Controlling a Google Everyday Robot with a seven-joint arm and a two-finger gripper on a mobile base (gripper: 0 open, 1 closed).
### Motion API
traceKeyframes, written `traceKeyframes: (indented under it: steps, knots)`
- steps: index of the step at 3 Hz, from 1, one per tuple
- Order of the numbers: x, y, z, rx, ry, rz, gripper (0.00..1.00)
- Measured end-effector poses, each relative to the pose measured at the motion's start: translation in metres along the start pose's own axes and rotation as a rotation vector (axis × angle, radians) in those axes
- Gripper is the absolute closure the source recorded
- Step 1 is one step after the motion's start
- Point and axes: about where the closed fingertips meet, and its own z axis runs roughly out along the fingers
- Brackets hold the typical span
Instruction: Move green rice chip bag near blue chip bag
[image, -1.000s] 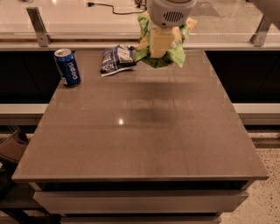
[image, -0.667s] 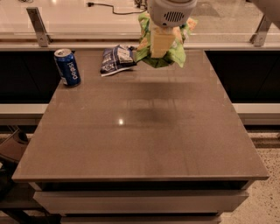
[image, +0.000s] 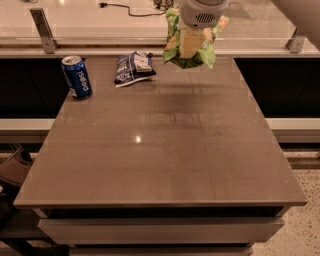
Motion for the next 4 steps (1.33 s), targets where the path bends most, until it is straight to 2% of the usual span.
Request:
traceKeyframes:
  steps: [2,4]
  knots:
    - [0.029,-0.036,0.046,0.000,-0.034,0.014,1.00]
    - [0.030,-0.053,0.105,-0.005,-0.100,0.042,1.00]
